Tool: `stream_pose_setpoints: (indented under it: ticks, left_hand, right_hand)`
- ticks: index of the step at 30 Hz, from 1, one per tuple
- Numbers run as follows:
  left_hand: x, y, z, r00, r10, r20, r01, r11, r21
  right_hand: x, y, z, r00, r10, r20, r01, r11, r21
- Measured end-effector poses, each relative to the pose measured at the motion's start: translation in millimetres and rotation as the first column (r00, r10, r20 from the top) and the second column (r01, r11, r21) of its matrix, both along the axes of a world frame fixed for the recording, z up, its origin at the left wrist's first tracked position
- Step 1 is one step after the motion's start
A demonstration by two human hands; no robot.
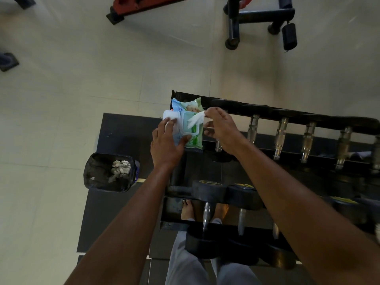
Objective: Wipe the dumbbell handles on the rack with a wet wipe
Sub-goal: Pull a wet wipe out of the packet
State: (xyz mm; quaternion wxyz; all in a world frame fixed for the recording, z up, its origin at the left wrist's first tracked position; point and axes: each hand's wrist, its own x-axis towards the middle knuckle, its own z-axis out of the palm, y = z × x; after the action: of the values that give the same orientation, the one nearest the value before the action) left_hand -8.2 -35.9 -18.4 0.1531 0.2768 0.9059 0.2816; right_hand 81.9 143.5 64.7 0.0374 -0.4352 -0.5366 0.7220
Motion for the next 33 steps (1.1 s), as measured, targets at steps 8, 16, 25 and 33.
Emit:
stream_pose_setpoints:
  ticks: [8, 16, 25, 33]
  left_hand:
    - [0, 1, 1, 1.000, -0.002, 0.001, 0.002, 1.000, -0.027]
    - [3, 2, 7, 1.000, -0.004, -0.002, 0.003, 1.000, -0.030]
    - [5, 4, 6, 1.000, 0.005, 0.003, -0.005, 0.998, -0.055]
    - [22, 5, 26, 0.996, 0.046, -0.081, -0.053, 0.996, -0.077]
  right_hand:
    - [-15, -7, 6, 0.993, -0.028, 0.113, 0.017, 0.995, 0.097]
    - [1, 9, 4, 0.766, 0.421, 0.486, -0.642, 0.538, 0.546]
    - [11, 22, 18, 0.998, -0.024, -0.064, 0.021, 0.999, -0.049]
    - [35, 22, 27, 0.996, -0.093, -0.008, 0.094, 0.995, 0.028]
